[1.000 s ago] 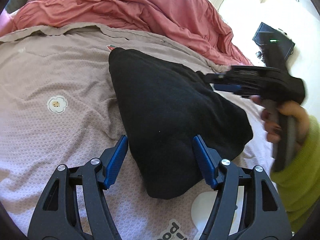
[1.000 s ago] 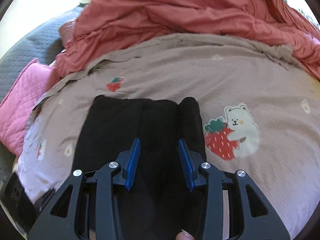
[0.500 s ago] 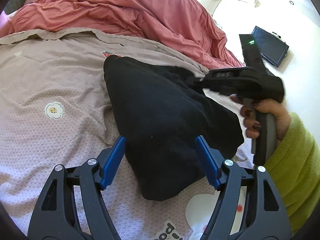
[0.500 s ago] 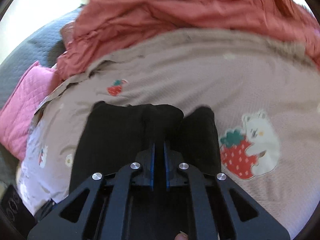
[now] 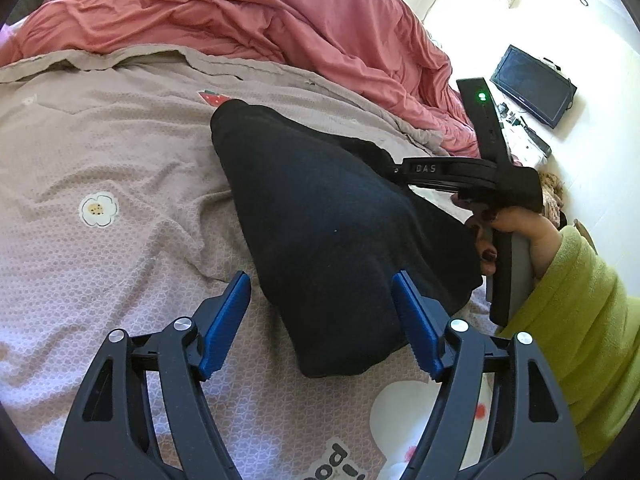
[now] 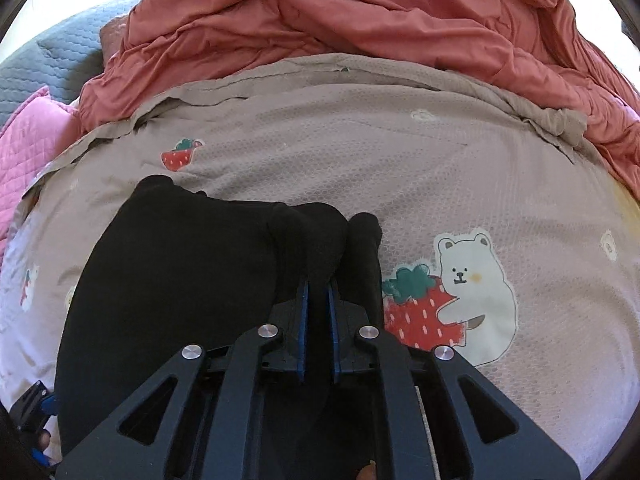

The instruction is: Fold small clothes

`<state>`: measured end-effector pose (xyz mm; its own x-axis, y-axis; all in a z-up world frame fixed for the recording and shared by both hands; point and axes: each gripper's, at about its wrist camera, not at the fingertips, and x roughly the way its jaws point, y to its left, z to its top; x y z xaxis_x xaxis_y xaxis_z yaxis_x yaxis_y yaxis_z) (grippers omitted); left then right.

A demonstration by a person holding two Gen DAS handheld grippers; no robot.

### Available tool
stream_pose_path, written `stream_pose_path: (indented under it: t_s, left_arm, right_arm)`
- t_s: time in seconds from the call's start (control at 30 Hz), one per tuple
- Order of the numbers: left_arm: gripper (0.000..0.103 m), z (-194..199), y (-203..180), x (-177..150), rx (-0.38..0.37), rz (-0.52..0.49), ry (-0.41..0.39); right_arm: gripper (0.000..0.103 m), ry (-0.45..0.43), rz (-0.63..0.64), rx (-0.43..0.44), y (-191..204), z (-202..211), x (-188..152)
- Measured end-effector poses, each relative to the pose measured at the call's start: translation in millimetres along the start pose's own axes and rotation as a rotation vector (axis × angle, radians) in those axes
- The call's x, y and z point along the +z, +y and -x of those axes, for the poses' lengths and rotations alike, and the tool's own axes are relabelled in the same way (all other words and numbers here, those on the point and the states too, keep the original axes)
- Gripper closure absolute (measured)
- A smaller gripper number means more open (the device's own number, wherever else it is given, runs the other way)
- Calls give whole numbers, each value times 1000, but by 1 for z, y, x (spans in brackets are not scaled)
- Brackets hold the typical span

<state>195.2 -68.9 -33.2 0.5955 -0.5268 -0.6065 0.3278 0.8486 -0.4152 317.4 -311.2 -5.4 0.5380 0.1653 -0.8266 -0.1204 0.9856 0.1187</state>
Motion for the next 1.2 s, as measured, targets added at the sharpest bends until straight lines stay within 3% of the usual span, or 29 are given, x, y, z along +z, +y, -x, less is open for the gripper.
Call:
stream_pose_path:
  t_s: [0.17, 0.33, 0.47, 0.63, 0.7, 0.77, 0.8, 0.97, 1.2]
  left_arm:
    - [38, 5, 0, 2, 2, -5, -23]
    - [38, 11, -1, 3, 1, -8, -40]
    - [38, 10, 1, 3, -3, -1, -31]
    - [38, 8, 2, 0, 4, 0, -17]
    - [38, 9, 1, -2, 10, -2, -16]
    - [38, 9, 2, -2, 17, 1, -12]
    - [38, 9, 2, -2, 19, 5, -11]
    - [38, 3, 3, 0, 29, 27, 9]
    - [38, -3, 3, -2, 53, 25, 32]
  right_arm:
    - [86, -75, 17, 9, -9, 45, -9]
    - [84, -109, 91, 130, -16, 90, -37]
    - [68, -51, 223, 231, -14, 107, -65]
    - [67, 23, 373, 299, -1, 102, -80]
    - [50, 42, 426, 328, 5, 99, -81]
    - [40, 60, 484, 333, 12, 93, -79]
    - [39, 65, 505, 341, 15, 89, -76]
    - [41, 159, 575, 415, 21, 70, -80]
    - [82, 180, 598, 426, -5, 96, -96]
